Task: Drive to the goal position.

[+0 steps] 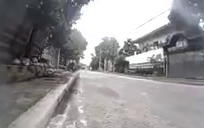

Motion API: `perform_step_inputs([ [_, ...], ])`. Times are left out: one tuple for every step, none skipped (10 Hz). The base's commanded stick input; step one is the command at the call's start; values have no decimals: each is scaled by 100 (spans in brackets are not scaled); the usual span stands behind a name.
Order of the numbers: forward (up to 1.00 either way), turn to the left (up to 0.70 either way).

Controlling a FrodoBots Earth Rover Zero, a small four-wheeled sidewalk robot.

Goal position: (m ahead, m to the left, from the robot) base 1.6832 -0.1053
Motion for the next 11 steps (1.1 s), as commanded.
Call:
perform_step_inputs([
  [70,0],
  [70,0],
  [70,0],
  [70,0],
  [70,0],
  [70,0],
  [70,0],
  [70,0],
  [70,0],
  [70,0],
  [70,0],
])
